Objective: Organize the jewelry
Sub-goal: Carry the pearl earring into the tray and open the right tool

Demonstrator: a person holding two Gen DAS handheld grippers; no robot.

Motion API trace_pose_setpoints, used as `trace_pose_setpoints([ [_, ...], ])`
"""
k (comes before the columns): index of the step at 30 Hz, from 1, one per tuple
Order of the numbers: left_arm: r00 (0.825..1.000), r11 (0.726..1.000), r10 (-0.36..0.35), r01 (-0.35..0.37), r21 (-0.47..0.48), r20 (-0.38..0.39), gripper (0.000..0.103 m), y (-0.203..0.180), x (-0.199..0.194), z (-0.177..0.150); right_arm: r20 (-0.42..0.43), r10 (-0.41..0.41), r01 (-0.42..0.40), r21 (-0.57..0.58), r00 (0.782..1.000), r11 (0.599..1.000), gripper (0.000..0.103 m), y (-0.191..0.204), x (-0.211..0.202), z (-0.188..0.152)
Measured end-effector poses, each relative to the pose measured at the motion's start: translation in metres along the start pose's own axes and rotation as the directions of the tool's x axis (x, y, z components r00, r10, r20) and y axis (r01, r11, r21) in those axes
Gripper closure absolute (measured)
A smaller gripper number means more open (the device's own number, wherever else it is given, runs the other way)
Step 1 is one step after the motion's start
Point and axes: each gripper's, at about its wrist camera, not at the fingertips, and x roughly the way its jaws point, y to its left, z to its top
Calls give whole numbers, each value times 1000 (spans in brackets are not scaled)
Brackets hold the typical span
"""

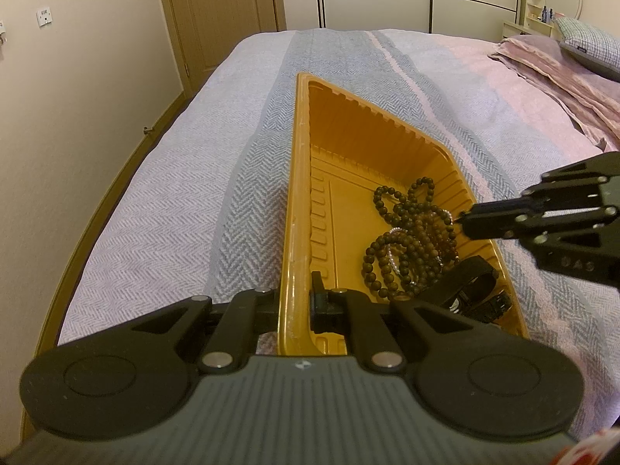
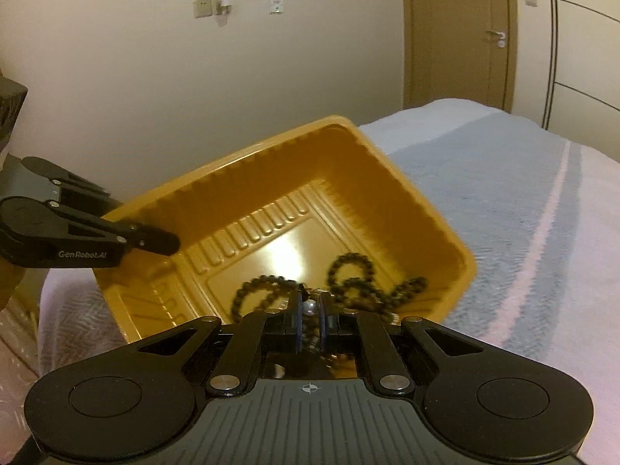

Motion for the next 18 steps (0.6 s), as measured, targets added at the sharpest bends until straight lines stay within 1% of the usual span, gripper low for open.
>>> trace_pose_setpoints([
  [4,1000,1000,-1,1,2,0,96,0,0,0,-6,14,-13,6,1000,1000,95,2,9,2],
  [11,1000,1000,-2,2,2,0,96,-1,0,0,-7,22,-22,12,1000,1000,95,2,9,2],
  [14,1000,1000,-2,2,2,0,96,-1,1,0,0,26,-26,18,1000,999,95,3,8,2],
  [16,1000,1000,-2,2,2,0,96,0,1,0,14,45,-45,27,999,999,95,2,7,1],
  [18,1000,1000,-2,2,1,0,96,0,1,0,17,69,-70,44,997,997,88,0,5,1],
])
